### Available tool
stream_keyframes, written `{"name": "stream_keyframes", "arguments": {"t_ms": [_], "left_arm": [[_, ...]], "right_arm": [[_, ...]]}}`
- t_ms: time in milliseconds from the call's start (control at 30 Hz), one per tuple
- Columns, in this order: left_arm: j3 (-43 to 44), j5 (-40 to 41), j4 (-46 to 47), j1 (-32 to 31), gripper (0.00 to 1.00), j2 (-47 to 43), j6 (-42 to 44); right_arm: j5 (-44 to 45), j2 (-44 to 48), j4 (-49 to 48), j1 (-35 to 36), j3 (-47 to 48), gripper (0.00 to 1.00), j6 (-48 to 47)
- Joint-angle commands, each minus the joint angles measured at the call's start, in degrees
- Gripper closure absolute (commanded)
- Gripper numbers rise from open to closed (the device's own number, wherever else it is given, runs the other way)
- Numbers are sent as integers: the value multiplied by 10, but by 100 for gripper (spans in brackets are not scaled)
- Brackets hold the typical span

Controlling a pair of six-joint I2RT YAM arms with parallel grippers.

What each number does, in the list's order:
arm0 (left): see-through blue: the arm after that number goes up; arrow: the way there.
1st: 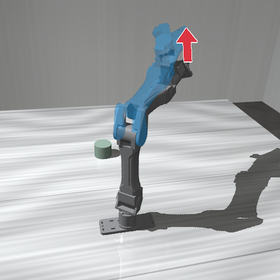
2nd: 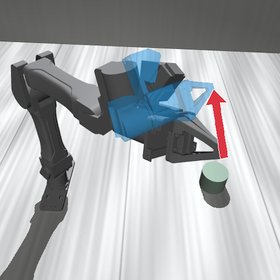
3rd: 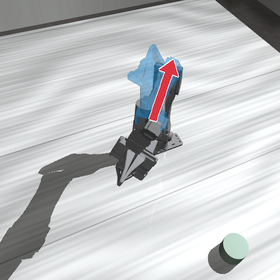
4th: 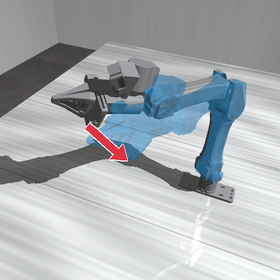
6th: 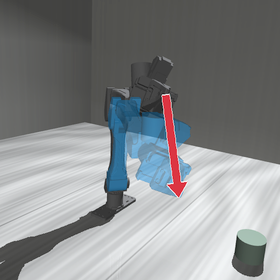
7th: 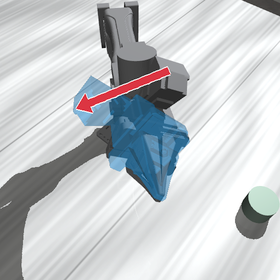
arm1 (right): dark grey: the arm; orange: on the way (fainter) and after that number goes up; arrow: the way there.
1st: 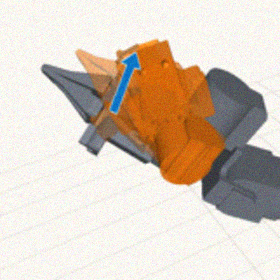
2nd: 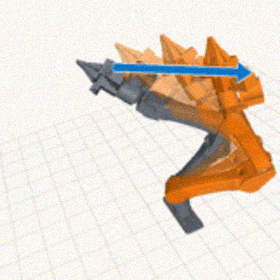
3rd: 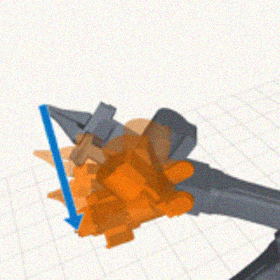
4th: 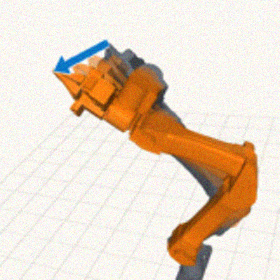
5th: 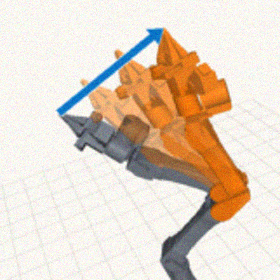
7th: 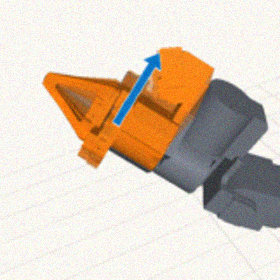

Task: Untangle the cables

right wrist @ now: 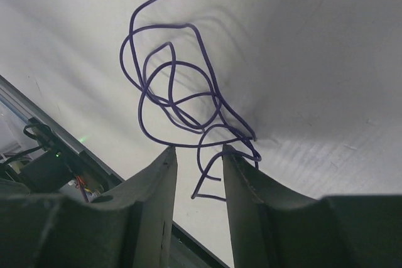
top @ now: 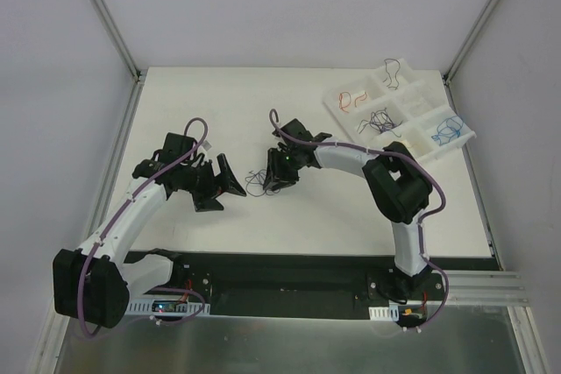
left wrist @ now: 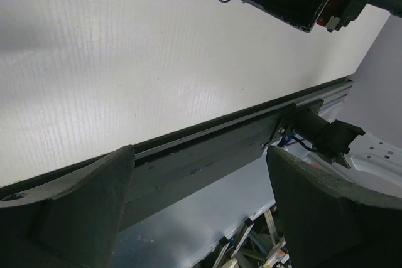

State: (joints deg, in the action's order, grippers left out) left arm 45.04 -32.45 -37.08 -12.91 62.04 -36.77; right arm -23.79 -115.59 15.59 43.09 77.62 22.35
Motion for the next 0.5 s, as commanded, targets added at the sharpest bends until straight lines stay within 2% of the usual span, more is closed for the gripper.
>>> {"name": "stream_keyframes", "arguments": {"t_ms": [0, 167, 300, 467], "left_arm": [[4, 1, 0, 2, 15, -6, -8], [25, 4, 0, 2, 16, 6, 4], [50, -4, 2, 2, 16, 20, 35], [100, -40, 14, 2, 7, 63, 79]], "right_arm": [[-6, -3, -17, 3, 27, 65, 2], [-41, 36, 6, -7, 28, 97, -27], [-113, 106, 20, -30, 24, 100, -65], [-221, 159, 33, -60, 33, 100, -72]]}}
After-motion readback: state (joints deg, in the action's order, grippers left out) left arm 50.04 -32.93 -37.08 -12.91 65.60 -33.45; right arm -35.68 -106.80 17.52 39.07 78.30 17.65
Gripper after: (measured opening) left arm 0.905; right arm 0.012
